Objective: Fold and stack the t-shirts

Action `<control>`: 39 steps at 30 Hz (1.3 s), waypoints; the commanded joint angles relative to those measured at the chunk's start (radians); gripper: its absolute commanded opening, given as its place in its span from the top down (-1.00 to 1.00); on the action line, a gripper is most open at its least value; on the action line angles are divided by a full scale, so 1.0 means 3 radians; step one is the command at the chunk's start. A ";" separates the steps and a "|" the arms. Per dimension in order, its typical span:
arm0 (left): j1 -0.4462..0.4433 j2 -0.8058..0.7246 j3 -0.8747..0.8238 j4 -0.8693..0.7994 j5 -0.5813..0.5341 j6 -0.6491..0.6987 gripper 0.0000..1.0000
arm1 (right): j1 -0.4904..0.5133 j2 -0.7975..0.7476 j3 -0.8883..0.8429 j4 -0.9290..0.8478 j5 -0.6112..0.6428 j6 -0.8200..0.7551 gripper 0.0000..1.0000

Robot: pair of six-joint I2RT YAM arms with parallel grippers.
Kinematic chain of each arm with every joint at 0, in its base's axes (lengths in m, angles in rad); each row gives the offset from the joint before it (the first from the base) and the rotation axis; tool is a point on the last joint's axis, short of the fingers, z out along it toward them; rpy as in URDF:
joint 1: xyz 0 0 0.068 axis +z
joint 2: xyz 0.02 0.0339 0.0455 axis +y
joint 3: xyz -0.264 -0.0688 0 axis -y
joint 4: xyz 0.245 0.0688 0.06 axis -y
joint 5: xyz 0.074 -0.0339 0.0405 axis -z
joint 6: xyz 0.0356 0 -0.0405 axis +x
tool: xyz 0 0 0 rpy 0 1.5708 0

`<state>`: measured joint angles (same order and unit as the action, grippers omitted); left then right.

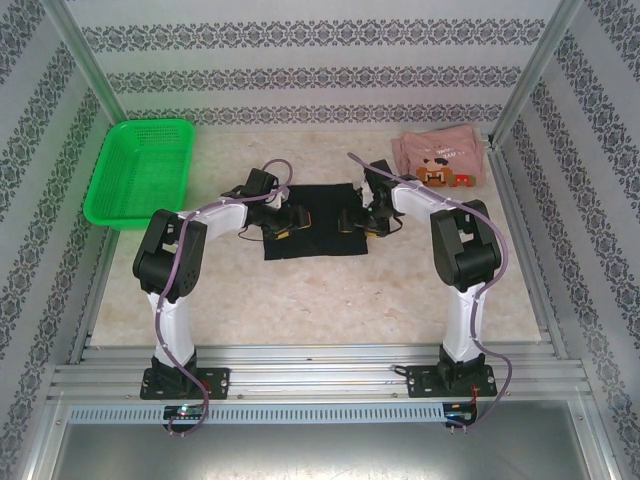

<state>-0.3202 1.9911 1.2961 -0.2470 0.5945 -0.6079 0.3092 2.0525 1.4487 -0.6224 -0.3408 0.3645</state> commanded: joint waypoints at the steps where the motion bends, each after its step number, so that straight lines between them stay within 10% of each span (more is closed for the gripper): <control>1: 0.0047 0.0036 0.0026 -0.0174 0.0007 0.0093 -0.35 | -0.0032 0.0075 0.0116 -0.0318 0.0372 -0.0075 -0.39; 7: 0.0068 0.0026 0.0065 -0.0194 0.0022 0.0104 -0.34 | 0.0087 0.0309 0.0401 -0.0412 0.0445 -0.0065 -0.17; 18: 0.0166 -0.0333 0.0103 0.0205 0.0304 -0.0210 -0.46 | 0.0024 0.0254 0.0616 -0.0369 0.0741 -0.0151 0.98; 39: 0.0822 -0.1556 -0.0571 0.0197 0.0105 -0.0408 -0.56 | -0.0243 0.0601 0.2300 -0.0603 0.1423 -0.0732 1.00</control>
<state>-0.0917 1.5417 1.1748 -0.1783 0.6426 -0.7418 0.2562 2.1883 2.0518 -0.7788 0.0200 0.1852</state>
